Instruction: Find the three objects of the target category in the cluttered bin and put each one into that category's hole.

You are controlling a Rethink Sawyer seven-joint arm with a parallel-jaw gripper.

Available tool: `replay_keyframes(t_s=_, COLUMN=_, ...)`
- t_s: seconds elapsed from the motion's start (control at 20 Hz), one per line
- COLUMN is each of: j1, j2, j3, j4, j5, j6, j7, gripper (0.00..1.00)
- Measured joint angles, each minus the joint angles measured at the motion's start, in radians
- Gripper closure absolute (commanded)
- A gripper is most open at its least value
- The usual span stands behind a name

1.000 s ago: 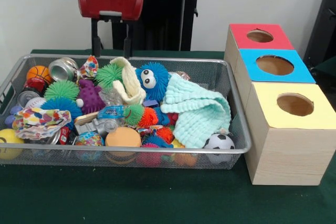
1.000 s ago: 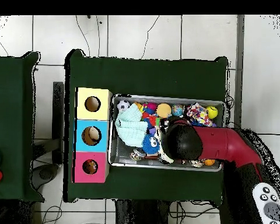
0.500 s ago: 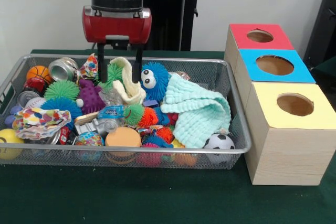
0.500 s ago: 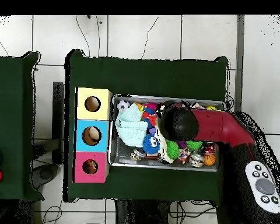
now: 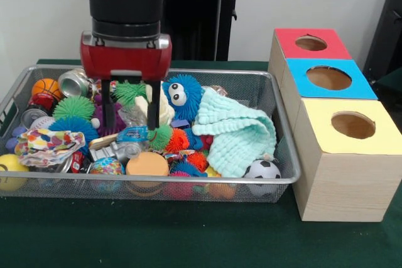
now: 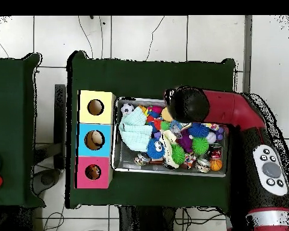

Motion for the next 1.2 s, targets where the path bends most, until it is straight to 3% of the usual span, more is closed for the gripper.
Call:
replay_keyframes(t_s=0.15, j1=0.048, j2=0.072, j3=-0.002, j4=-0.135, j5=0.001, j6=0.095, j7=0.000, gripper=0.00)
replay_keyframes(t_s=0.3, j1=0.072, j2=0.109, j3=-0.002, j4=-0.202, j5=0.002, j6=0.141, j7=0.000, gripper=0.00)
replay_keyframes(t_s=0.7, j1=0.161, j2=0.305, j3=-0.001, j4=-0.526, j5=0.001, j6=0.305, j7=0.000, gripper=0.00)
replay_keyframes(t_s=1.2, j1=0.151, j2=0.462, j3=0.031, j4=-0.771, j5=0.002, j6=0.369, j7=0.000, gripper=0.00)
